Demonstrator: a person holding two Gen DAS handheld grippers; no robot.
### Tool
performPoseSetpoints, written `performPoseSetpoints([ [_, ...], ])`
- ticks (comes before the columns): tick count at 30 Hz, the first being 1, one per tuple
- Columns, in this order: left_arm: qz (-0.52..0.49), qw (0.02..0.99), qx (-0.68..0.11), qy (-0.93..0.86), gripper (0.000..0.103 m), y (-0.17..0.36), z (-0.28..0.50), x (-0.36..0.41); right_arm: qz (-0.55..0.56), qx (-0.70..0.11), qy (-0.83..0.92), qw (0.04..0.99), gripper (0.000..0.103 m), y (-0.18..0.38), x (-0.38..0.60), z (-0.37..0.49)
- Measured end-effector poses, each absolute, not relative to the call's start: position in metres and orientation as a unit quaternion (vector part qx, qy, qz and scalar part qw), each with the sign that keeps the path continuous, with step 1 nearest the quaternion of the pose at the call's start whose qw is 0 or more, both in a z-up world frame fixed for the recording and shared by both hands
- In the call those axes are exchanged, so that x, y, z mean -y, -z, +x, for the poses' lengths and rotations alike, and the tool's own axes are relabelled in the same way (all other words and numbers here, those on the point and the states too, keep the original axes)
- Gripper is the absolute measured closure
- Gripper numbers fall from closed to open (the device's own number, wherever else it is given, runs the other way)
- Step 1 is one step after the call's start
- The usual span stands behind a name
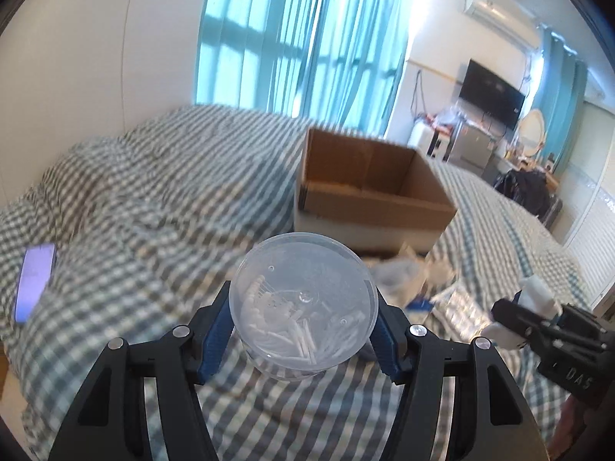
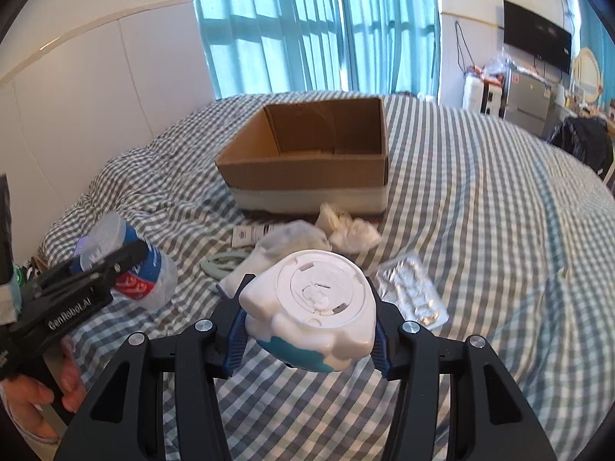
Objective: Organize objects
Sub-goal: 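Lower the cup and mask into the box and open both grippers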
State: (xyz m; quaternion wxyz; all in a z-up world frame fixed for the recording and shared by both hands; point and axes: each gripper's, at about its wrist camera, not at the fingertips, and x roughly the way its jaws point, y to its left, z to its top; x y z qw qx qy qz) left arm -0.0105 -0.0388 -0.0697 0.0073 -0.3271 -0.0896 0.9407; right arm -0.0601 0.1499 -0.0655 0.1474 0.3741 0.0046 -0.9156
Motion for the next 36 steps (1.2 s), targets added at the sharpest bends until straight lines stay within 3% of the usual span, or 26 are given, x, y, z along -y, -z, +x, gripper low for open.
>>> performPoseSetpoints([
  [20, -0.236, 0.079, 0.066, -0.966, 0.038, 0.002, -0.145, 0.015, 0.314, -0.053, 0.934, 0.162, 0.052, -0.007, -0.132, -0.179],
  [27, -0.229, 0.094, 0.034, -0.968, 0.038, 0.013, -0.203, -0.007, 0.319, -0.053, 0.932, 0.165, 0.052, 0.001, -0.138, -0.259],
  [36, -0.288, 0.095, 0.018, -0.953, 0.038, 0.072, -0.249, -0.014, 0.367, -0.019, 0.914, 0.171, 0.052, 0.053, -0.154, -0.326],
])
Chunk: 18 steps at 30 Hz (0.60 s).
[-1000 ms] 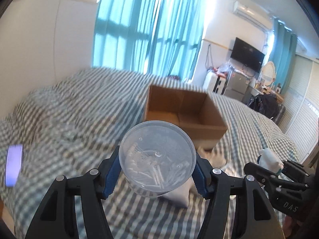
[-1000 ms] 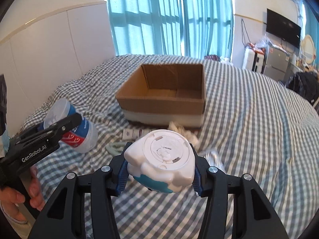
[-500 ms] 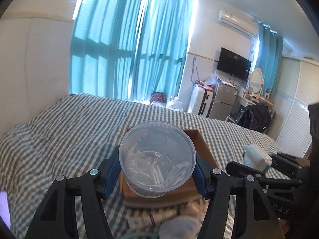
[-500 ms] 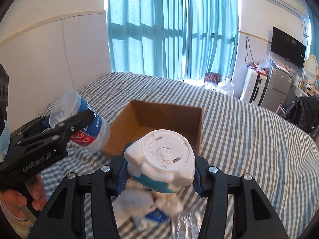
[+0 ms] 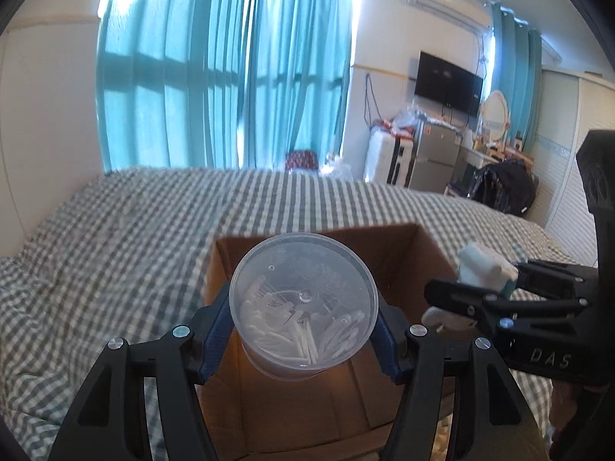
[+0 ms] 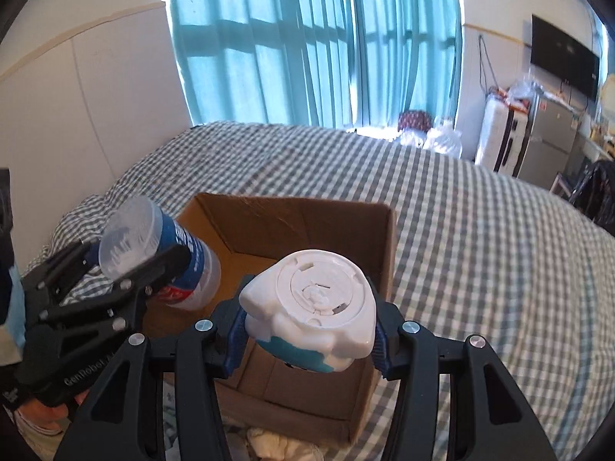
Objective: Organize objects
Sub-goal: 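Lower the cup and mask into the box and open both grippers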
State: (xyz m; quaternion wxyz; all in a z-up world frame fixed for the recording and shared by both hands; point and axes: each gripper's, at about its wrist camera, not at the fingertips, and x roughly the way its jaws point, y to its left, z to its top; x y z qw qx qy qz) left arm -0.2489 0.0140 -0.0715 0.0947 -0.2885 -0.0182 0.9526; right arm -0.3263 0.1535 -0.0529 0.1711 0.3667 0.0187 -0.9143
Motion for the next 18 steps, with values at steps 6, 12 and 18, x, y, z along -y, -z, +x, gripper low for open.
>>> performPoseSetpoints([
  [6, -0.312, 0.100, 0.002, -0.945, 0.038, 0.087, -0.248, -0.022, 0.377, 0.003, 0.910, 0.170, 0.050, 0.065, -0.156, -0.338],
  [12, -0.310, 0.095, -0.010, -0.946, 0.018, 0.074, -0.237, -0.028, 0.344, 0.015, 0.926, 0.155, 0.025, 0.040, -0.168, -0.319],
  [18, -0.288, 0.076, -0.010, -0.954, 0.009, 0.040, -0.211, -0.022, 0.317, 0.013, 0.936, 0.152, 0.021, 0.001, -0.173, -0.288],
])
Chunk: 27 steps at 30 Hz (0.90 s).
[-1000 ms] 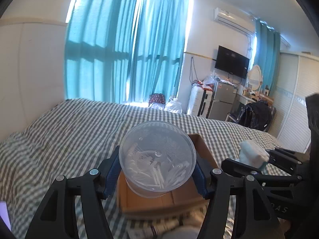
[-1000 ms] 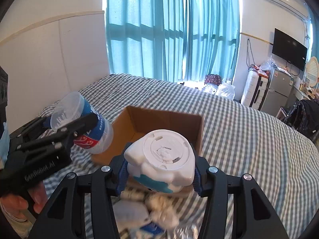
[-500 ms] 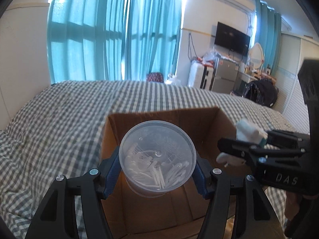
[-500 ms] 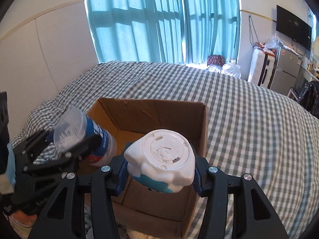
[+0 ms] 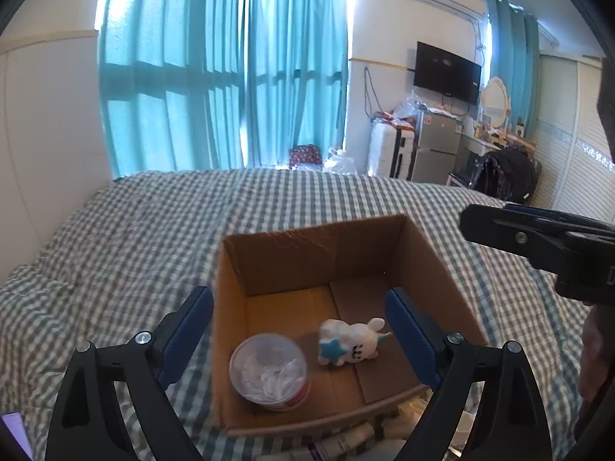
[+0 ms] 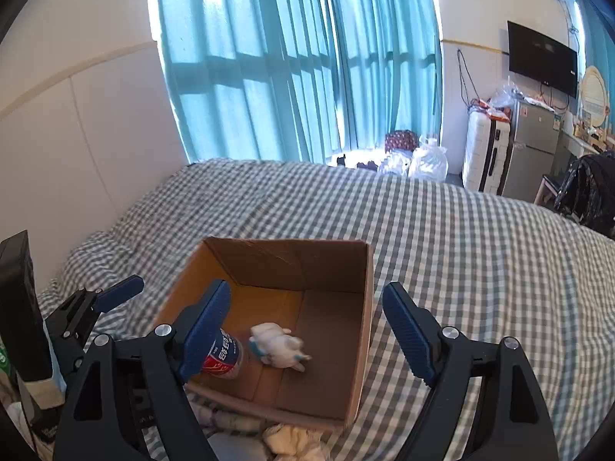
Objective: Organize objects
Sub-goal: 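Lower the cup and mask into the box and open both grippers, then grasp the white sock with the left gripper while the right grasps the foil pack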
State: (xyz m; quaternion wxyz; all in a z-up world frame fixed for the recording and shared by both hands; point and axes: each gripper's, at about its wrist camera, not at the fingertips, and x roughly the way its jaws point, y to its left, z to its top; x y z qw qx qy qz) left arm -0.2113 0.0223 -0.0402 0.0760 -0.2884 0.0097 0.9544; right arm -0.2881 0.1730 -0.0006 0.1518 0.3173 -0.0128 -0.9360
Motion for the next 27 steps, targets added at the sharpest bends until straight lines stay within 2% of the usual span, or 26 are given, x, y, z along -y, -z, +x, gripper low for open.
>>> performPoseSetpoints([
  [8, -0.267, 0.053, 0.017, -0.962, 0.002, -0.001, -0.168, -0.009, 0.283, -0.019, 0.949, 0.141, 0.014, -0.052, -0.188, -0.229],
  [14, -0.277, 0.056, 0.021, -0.959, 0.000, 0.000, -0.138, -0.012, 0.276, -0.044, 0.951, 0.133, 0.010, -0.067, -0.205, -0.185],
  [20, -0.315, 0.050, 0.002, -0.948, 0.000, 0.038, -0.119, -0.026, 0.306, -0.059, 0.941, 0.129, 0.008, -0.036, -0.222, -0.162],
  [27, -0.365, 0.053, -0.001, -0.930, 0.000, 0.098, -0.107, -0.042, 0.370, -0.069, 0.919, 0.118, 0.008, 0.048, -0.241, -0.163],
])
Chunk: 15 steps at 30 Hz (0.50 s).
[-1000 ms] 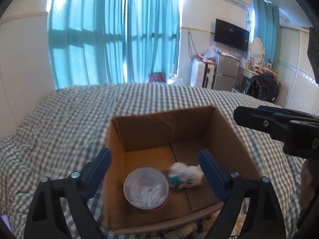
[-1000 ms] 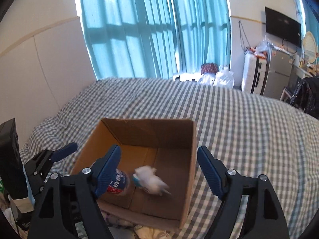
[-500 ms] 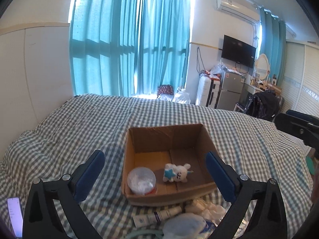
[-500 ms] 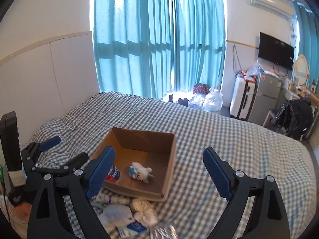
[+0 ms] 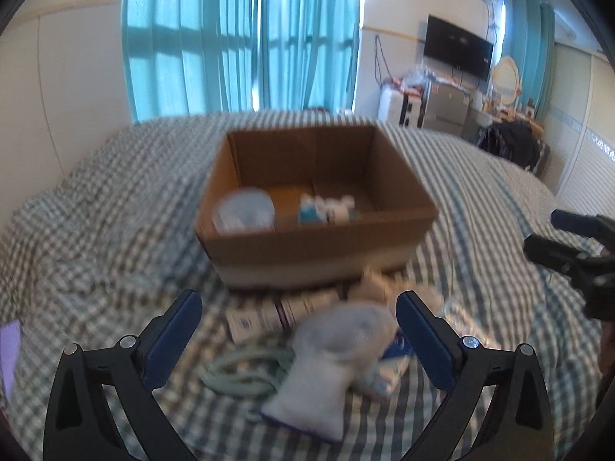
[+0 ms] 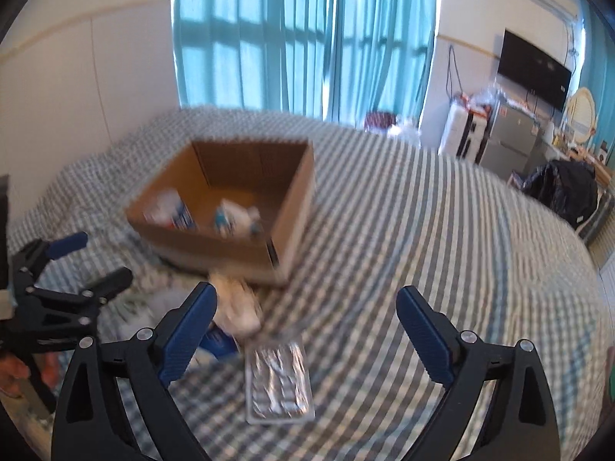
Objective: Organize objects
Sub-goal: 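Grasp the white sock with the left gripper while the right grasps the foil pack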
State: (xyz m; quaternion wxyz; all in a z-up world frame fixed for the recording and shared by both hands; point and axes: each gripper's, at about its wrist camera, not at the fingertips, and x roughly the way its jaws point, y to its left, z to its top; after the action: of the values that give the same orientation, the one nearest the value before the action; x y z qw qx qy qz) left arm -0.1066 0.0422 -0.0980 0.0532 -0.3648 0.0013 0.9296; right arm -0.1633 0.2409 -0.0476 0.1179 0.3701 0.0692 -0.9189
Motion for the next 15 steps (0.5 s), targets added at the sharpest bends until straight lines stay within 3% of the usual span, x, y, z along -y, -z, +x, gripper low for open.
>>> performPoseSetpoints([
  [6, -0.407, 0.056, -0.009, -0.912, 0.000, 0.146, -0.099, -0.054, 0.455, -0.022, 0.883, 0.111, 0.008, 0.127, -0.260, -0.153],
  [11, -0.432, 0.052, 0.006, -0.900, 0.001, 0.171, -0.103, -0.045, 0.452, -0.068, 0.881, 0.122, 0.008, 0.134, -0.243, -0.148],
  [15, -0.429, 0.061, 0.029, -0.901, 0.014, 0.172, -0.107, -0.035, 0.469, -0.101, 0.870, 0.115, 0.008, 0.150, -0.227, -0.152],
])
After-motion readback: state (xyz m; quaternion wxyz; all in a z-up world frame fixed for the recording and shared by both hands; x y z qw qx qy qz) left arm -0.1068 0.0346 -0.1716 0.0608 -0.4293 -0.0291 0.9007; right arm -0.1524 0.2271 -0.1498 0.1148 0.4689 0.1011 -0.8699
